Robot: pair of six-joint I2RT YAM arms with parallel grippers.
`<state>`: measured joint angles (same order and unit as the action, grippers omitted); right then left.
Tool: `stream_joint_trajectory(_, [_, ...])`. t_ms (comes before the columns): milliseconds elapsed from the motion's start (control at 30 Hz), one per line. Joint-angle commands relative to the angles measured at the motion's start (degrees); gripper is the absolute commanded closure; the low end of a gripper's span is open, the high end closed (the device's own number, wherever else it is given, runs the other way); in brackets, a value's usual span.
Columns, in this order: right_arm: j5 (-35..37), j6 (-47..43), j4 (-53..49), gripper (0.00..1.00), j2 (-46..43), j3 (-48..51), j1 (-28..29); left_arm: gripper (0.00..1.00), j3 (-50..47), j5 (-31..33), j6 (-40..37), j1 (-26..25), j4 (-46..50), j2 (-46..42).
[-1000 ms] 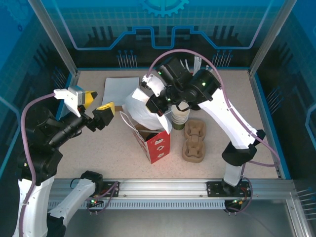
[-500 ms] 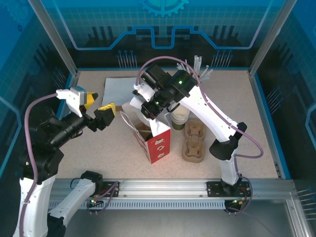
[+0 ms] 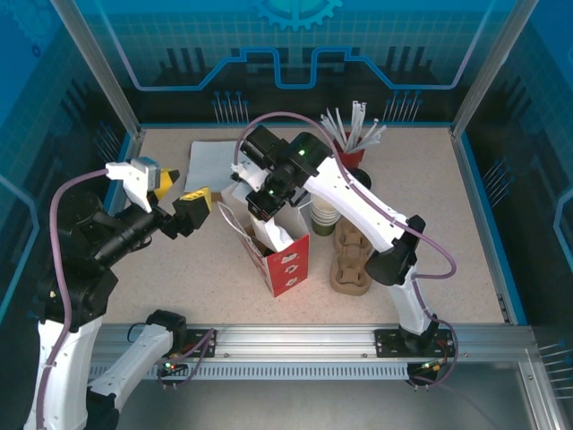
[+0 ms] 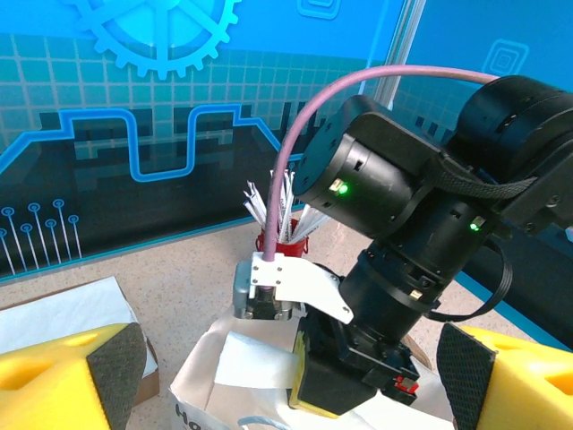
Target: Pack the takeout coffee
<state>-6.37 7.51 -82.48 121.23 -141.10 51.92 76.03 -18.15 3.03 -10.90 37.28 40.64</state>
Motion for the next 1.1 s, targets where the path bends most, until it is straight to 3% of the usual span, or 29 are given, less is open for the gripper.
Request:
stream_joint_trajectory(0, [0.6, -0.7, -0.9, 0.93, 1.7, -1.1, 1.1, 0.12, -0.8, 0.8, 0.3, -0.4, 0.0, -0.7])
stream_joint_trajectory(567, [2.2, -1.6, 0.4, 0.86, 6.4, 1.6, 1.1, 0.11, -2.1, 1.1, 0.5, -0.4, -0.9, -1.0])
stream_joint_trajectory(767, [3.0, -1.3, 1.2, 0.69, 4.8, 1.3, 1.2, 0.11, -2.3, 1.2, 0.6, -0.4, -1.2, -1.1])
stream_joint_trajectory(1067, [3.3, -0.8, -0.6, 0.54, 2.1, -1.9, 1.1, 0.11, -2.5, 1.5, 0.9, -0.4, -1.3, -1.1])
